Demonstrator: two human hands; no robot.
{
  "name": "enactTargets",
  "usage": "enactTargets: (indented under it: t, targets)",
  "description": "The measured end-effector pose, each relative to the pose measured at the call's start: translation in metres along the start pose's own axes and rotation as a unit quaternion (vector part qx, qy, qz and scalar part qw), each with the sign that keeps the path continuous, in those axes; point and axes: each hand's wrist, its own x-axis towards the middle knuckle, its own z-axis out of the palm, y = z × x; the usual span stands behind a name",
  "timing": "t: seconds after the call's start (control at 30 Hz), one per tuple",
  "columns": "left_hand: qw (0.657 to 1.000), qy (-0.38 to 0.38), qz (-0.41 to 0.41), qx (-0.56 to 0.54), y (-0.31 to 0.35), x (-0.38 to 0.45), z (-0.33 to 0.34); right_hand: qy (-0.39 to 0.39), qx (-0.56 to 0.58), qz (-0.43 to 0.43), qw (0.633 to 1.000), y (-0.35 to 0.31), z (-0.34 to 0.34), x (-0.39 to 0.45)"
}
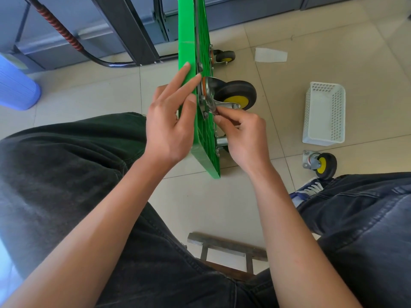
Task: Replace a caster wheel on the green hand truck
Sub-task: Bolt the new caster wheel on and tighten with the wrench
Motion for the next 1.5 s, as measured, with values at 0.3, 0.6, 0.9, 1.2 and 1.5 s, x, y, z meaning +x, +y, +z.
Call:
enactTargets:
  t: [0.3, 0.6, 0.9, 1.2, 1.5]
  targets:
    - [1.0, -0.001, 0.003, 0.001, -0.001, 0.0, 0.0, 0.005, 0.077, 0.028, 0.997, 0.002, 0.013, -0.001]
    - [1.0, 0.001, 0.003, 0.0, -0.003, 0.001, 0.001, -0.003, 0.083, 0.046, 0.995, -0.002, 0.018, 0.0]
    - [1.0, 0.002, 0.001, 0.001, -0.001, 0.0, 0.0, -0.025, 0.026, 0.065, 0.997, -0.026, 0.009, 0.0]
    - [1.0, 0.0, 0.006, 0.006, -0.001, 0.001, 0.001, -0.11, 0.025, 0.123, 0.986, -0.049, -0.014, 0.01]
    - [1.0, -0.004, 0.003, 0.005, -0.001, 0.0, 0.001, -0.098, 0.027, 0.148, 0.984, -0.03, -0.022, 0.008]
